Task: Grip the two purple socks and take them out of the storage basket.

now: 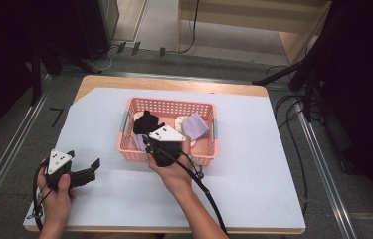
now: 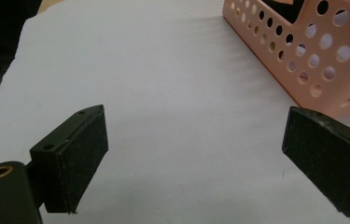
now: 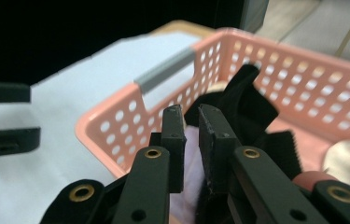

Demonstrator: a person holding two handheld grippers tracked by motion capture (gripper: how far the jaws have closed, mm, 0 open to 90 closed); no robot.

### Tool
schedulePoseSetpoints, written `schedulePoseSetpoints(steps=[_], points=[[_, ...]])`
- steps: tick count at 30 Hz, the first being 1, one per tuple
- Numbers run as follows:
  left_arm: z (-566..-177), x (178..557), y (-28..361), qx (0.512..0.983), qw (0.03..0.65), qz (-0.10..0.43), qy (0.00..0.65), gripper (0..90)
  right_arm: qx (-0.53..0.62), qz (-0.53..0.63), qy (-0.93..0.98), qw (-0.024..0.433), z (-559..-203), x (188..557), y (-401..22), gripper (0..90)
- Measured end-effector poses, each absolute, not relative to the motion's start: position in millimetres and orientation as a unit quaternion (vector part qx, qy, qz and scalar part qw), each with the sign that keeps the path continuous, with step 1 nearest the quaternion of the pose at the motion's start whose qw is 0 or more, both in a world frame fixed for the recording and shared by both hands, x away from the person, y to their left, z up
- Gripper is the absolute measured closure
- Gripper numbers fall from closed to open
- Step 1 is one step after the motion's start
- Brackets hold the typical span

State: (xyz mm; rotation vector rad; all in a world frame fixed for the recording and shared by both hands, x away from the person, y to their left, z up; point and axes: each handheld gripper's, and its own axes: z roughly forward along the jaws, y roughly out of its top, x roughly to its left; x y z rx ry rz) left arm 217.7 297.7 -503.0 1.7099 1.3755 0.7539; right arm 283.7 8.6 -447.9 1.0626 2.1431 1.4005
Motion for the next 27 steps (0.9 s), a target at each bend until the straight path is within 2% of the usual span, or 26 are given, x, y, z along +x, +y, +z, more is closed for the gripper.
schedulePoseSetpoints(steps=[7, 20, 25, 27], points=[[-503.3, 217.9, 297.5, 0.675, 0.399, 0.299, 0.544, 7.7, 0.42, 0.452, 0.766, 0.178, -456.3, 295.1, 18.0, 79.6], [-503.3, 217.8, 297.0, 0.675, 0.399, 0.3, 0.544, 7.7, 0.476, 0.393, 0.771, 0.159, -460.2, 315.2, 24.7, 72.0], [-503.3, 217.8, 297.0, 0.675, 0.398, 0.299, 0.544, 7.7, 0.492, 0.377, 0.775, 0.127, -458.8, 322.4, 24.2, 71.5], [-503.3, 217.7, 297.0, 0.676, 0.397, 0.3, 0.543, 7.8, 0.498, 0.368, 0.779, 0.102, -458.2, 326.2, 24.2, 75.1]])
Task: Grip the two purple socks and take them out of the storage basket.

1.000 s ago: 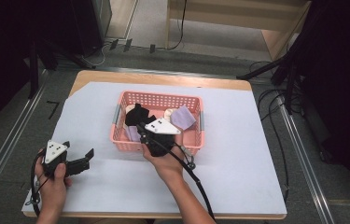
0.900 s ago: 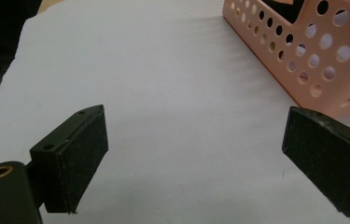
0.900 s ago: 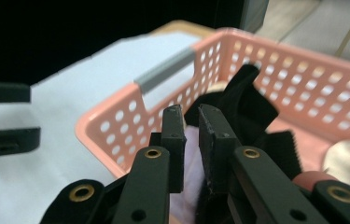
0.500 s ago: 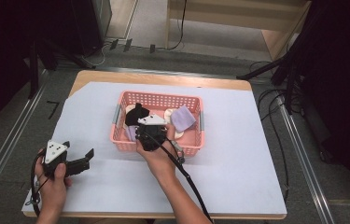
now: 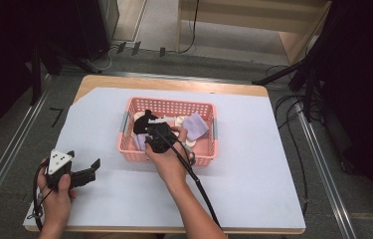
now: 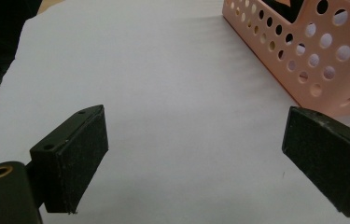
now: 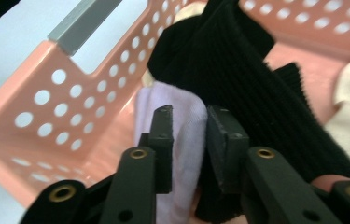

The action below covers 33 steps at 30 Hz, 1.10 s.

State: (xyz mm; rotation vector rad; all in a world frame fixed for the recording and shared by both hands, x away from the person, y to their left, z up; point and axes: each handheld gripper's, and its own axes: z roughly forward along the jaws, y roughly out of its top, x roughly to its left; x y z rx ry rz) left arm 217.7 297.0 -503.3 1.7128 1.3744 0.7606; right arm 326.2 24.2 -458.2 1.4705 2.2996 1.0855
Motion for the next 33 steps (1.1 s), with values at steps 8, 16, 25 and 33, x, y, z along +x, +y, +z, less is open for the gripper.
schedulePoseSetpoints(steps=[8, 16, 25, 33], points=[[-503.3, 217.8, 297.1, 0.676, 0.398, 0.3, 0.543, 7.7, 0.498, 0.388, 0.77, 0.094, -457.1, 325.8, 21.0, 88.3], [-503.3, 217.9, 296.9, 0.676, 0.399, 0.3, 0.543, 7.7, 0.473, 0.469, 0.737, 0.115, -447.9, 314.5, 8.2, 88.7], [-503.4, 218.0, 296.8, 0.676, 0.399, 0.3, 0.542, 7.7, 0.435, 0.554, 0.686, 0.183, -415.3, 298.0, -18.3, 88.6], [-503.5, 218.3, 296.5, 0.675, 0.4, 0.301, 0.543, 7.7, 0.431, 0.584, 0.651, 0.223, -395.5, 295.1, -49.0, 88.6]])
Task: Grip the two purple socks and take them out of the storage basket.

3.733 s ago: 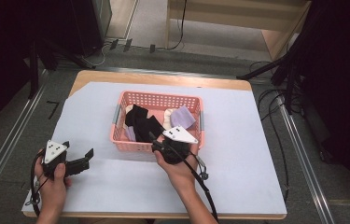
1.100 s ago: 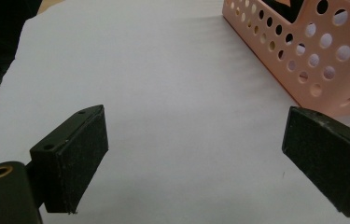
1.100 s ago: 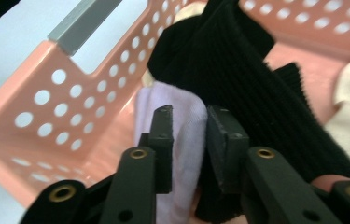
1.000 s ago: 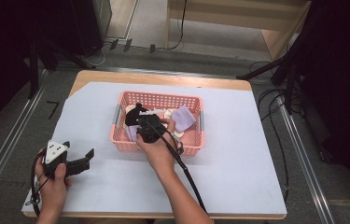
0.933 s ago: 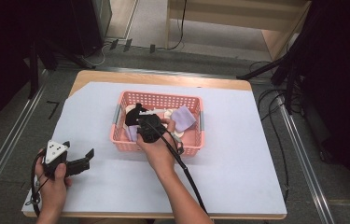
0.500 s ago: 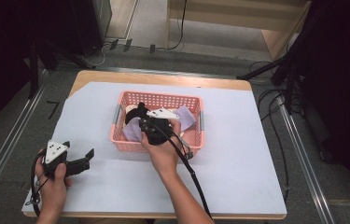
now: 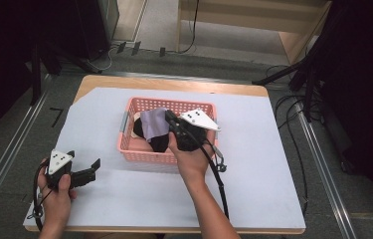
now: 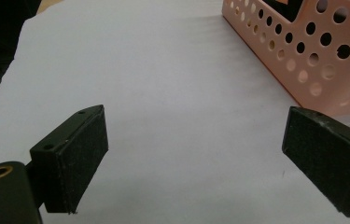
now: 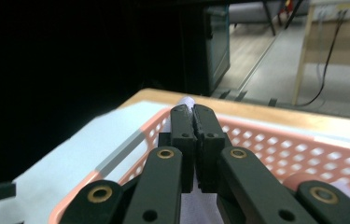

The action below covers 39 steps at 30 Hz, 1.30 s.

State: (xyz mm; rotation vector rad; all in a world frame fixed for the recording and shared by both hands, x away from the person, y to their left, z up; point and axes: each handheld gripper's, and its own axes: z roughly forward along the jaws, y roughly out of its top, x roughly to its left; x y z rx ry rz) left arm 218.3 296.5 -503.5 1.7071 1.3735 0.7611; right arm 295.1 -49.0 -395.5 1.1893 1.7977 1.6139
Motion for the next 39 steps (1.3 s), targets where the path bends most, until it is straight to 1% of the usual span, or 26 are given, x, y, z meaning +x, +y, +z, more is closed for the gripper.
schedulePoseSetpoints(steps=[9, 13, 18, 20, 24, 31, 34, 39], points=[[-503.4, 218.2, 296.5, 0.676, 0.399, 0.3, 0.543, 7.7, 0.417, 0.614, 0.614, 0.268, -380.2, 290.0, -78.3, 88.6], [-503.5, 218.2, 296.3, 0.675, 0.399, 0.301, 0.543, 7.7, 0.417, 0.619, 0.6, 0.289, -374.0, 288.7, -94.0, 88.6], [-503.6, 218.3, 296.4, 0.675, 0.399, 0.301, 0.543, 7.7, 0.418, 0.618, 0.592, 0.305, -370.5, 288.5, -104.6, 88.6], [-503.7, 218.4, 296.4, 0.675, 0.4, 0.301, 0.543, 7.7, 0.418, 0.615, 0.587, 0.32, -368.4, 288.8, -114.3, 88.6], [-503.6, 218.3, 296.4, 0.675, 0.399, 0.301, 0.542, 7.7, 0.43, 0.612, 0.577, 0.328, -367.8, 288.7, -125.9, 88.5], [-503.6, 218.2, 296.3, 0.675, 0.399, 0.302, 0.542, 7.7, 0.452, 0.609, 0.549, 0.351, -366.8, 287.6, -162.3, 88.5], [-503.7, 218.2, 296.2, 0.675, 0.399, 0.302, 0.542, 7.7, 0.459, 0.606, 0.544, 0.356, -366.6, 287.4, -171.6, 88.6], [-503.5, 218.1, 296.3, 0.675, 0.398, 0.302, 0.543, 7.8, 0.481, 0.595, 0.529, 0.368, -372.8, 287.6, -196.5, 88.5]])
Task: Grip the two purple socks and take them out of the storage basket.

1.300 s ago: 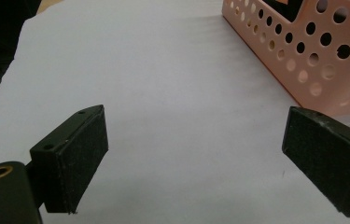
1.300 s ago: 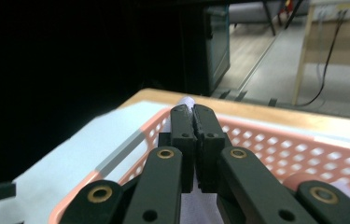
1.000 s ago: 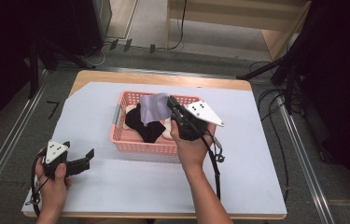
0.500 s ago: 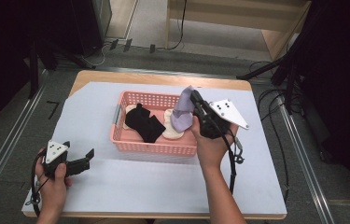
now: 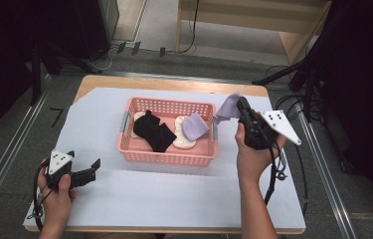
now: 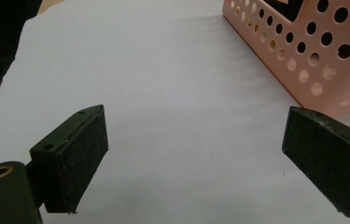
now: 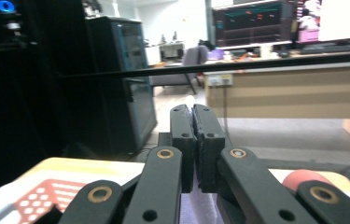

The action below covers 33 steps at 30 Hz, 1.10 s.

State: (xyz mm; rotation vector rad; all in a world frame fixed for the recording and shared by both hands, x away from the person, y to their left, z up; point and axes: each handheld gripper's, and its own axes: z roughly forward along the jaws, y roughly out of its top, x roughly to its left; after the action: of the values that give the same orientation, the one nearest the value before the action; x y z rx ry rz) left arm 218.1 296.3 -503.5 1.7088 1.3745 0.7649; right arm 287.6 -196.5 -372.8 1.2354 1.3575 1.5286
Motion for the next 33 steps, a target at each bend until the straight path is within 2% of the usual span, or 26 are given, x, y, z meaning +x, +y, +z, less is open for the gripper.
schedulePoseSetpoints(steps=[12, 13, 15, 16, 19, 22, 27, 33], points=[[-503.6, 217.9, 295.8, 0.674, 0.397, 0.303, 0.544, 7.7, 0.55, 0.552, 0.501, 0.377, -412.2, 286.2, -245.5, 87.9], [-503.5, 217.8, 295.8, 0.674, 0.397, 0.303, 0.544, 7.7, 0.554, 0.553, 0.498, 0.373, -413.6, 286.0, -246.8, 86.9], [-503.6, 217.8, 295.6, 0.674, 0.397, 0.303, 0.544, 7.8, 0.56, 0.56, 0.493, 0.359, -417.7, 287.7, -250.0, 76.6], [-503.5, 217.8, 295.7, 0.674, 0.397, 0.303, 0.544, 7.8, 0.56, 0.56, 0.493, 0.359, -417.7, 287.7, -250.0, 76.6], [-503.6, 217.9, 295.8, 0.674, 0.397, 0.303, 0.544, 7.7, 0.558, 0.559, 0.504, 0.35, -419.7, 290.9, -241.4, 70.2], [-503.6, 217.9, 295.9, 0.674, 0.398, 0.302, 0.544, 7.7, 0.553, 0.56, 0.511, 0.345, -420.0, 293.3, -233.4, 68.2], [-503.6, 218.0, 296.0, 0.674, 0.399, 0.302, 0.544, 7.7, 0.54, 0.556, 0.54, 0.327, -421.3, 300.0, -210.1, 67.0], [-503.6, 218.0, 296.0, 0.674, 0.399, 0.302, 0.544, 7.7, 0.514, 0.525, 0.613, 0.29, -431.5, 316.8, -161.3, 66.3]])
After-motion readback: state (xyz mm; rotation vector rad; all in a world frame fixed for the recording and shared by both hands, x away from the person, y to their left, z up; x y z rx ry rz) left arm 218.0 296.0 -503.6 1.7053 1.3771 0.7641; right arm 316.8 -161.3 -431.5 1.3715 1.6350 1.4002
